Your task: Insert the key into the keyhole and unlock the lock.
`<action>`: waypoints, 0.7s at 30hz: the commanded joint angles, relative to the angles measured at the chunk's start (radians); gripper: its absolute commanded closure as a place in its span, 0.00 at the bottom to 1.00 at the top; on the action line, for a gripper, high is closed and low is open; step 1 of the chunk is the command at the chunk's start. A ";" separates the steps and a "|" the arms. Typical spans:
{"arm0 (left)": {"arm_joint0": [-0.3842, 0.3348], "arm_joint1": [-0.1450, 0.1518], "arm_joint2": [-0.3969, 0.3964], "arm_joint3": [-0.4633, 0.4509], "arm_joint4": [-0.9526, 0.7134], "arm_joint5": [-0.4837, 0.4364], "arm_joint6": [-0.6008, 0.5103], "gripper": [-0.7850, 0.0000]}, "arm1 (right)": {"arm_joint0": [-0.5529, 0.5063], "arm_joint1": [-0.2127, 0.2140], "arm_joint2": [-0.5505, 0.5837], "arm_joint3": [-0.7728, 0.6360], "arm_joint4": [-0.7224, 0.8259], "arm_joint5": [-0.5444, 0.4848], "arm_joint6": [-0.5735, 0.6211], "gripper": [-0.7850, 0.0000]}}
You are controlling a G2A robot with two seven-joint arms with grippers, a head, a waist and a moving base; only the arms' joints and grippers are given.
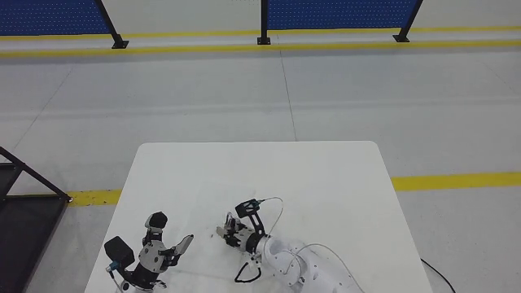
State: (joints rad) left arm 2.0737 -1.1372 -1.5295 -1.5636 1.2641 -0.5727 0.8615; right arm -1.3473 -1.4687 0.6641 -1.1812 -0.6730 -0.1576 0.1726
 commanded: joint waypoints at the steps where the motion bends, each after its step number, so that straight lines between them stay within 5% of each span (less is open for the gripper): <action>1: 0.000 0.000 0.000 0.000 0.000 0.000 0.000 0.00 | -0.006 0.004 0.002 -0.016 -0.028 0.013 -0.006 0.00; 13: 0.000 0.000 0.000 0.000 0.000 0.000 0.000 0.00 | -0.154 0.080 0.107 -0.308 -0.332 0.116 -0.029 0.00; 21: 0.000 0.000 0.000 0.000 0.000 0.000 0.000 0.00 | -0.415 0.175 0.318 -0.658 -0.570 0.035 -0.069 0.00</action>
State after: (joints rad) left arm 2.0737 -1.1372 -1.5295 -1.5636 1.2641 -0.5727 0.8614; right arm -1.7231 -1.3034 0.9468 -1.7899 -1.2327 -0.0985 0.1201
